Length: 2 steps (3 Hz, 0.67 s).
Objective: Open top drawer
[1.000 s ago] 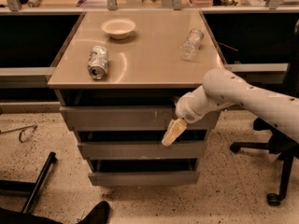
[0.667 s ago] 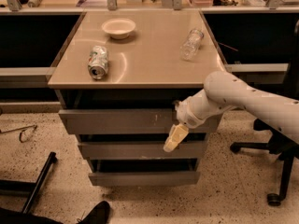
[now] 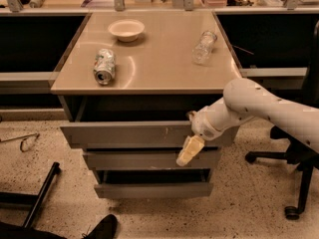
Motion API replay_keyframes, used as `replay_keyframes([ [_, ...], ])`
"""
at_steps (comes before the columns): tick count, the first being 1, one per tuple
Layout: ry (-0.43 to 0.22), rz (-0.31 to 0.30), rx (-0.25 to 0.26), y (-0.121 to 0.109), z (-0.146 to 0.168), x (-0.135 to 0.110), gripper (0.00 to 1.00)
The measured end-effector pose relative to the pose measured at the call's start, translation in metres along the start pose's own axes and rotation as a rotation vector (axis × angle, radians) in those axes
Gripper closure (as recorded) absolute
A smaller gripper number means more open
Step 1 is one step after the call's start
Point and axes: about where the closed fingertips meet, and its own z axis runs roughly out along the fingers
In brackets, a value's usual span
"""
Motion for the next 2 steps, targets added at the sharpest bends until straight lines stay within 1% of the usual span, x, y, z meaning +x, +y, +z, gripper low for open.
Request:
replay_keyframes([
  [1, 0.0, 0.0, 0.0, 0.0, 0.0, 0.0, 0.0],
  [2, 0.01, 0.009, -0.015, 0.012, -0.001, 0.005, 0.0],
])
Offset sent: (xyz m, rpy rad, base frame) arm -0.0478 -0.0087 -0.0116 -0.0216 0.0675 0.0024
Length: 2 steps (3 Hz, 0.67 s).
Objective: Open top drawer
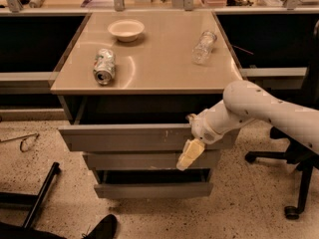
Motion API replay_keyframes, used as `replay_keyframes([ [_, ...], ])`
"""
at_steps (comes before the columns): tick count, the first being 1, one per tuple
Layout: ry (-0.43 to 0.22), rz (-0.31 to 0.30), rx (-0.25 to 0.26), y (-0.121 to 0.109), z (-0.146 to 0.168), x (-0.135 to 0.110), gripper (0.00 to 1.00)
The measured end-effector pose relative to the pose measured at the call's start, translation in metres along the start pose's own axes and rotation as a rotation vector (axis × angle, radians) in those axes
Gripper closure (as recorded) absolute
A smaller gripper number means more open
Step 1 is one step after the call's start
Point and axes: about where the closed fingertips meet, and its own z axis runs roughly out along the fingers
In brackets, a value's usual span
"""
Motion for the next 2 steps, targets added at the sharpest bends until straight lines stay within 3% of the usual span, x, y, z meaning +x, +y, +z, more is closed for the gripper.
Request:
replay_keyframes([
  [1, 0.008, 0.024, 0.011, 0.0226, -0.0119, 0.0068, 0.0],
  [2, 0.009, 0.024, 0.01, 0.023, -0.0117, 0.0068, 0.0],
])
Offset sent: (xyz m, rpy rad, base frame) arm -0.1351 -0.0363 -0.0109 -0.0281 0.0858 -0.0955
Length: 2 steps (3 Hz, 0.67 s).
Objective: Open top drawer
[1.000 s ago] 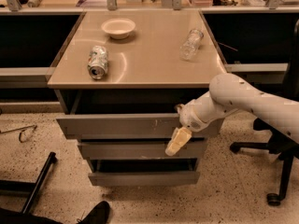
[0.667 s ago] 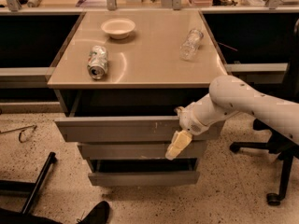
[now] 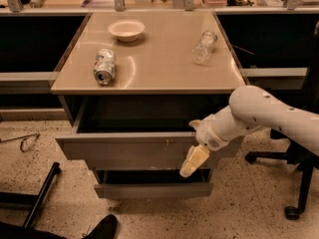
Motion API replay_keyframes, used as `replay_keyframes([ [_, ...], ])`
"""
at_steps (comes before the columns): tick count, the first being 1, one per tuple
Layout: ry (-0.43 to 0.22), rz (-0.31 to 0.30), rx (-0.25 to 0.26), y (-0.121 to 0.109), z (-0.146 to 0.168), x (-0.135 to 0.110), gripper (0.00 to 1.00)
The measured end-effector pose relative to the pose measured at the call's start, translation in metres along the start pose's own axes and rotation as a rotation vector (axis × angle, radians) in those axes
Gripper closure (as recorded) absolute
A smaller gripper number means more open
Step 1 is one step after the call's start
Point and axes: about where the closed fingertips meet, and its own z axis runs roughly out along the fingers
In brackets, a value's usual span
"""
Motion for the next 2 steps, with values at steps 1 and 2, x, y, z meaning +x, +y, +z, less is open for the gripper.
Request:
replay_keyframes([
  [1, 0.006, -0.002, 0.003, 0.016, -0.005, 0.007, 0.0],
  [2, 0.026, 0.006, 0.012, 0.049, -0.015, 0.017, 0.0],
])
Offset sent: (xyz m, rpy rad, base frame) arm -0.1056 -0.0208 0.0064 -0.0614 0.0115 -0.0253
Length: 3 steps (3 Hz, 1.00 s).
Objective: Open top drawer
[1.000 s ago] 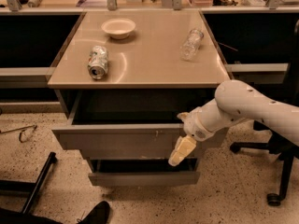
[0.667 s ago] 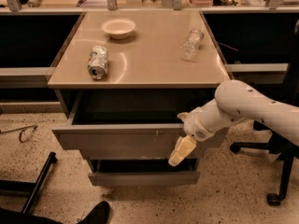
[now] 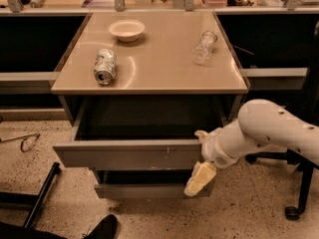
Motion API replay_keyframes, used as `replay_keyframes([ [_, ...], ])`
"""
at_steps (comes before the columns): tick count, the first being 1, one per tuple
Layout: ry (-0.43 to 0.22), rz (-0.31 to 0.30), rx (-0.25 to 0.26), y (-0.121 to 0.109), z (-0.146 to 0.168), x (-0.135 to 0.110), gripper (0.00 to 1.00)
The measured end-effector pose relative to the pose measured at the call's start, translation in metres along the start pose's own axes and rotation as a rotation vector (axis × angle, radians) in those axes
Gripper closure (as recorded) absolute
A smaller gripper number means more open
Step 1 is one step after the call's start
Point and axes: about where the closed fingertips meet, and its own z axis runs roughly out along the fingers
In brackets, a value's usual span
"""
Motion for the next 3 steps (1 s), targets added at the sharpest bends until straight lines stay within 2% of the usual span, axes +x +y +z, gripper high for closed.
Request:
replay_keyframes([
  [1, 0.02, 0.026, -0.016, 0.037, -0.004, 0.018, 0.0],
  [2, 0.02, 0.026, -0.016, 0.037, -0.004, 0.018, 0.0],
  [3, 0.05, 0.031, -0.039, 0.056, -0.003, 0.028, 0.0],
])
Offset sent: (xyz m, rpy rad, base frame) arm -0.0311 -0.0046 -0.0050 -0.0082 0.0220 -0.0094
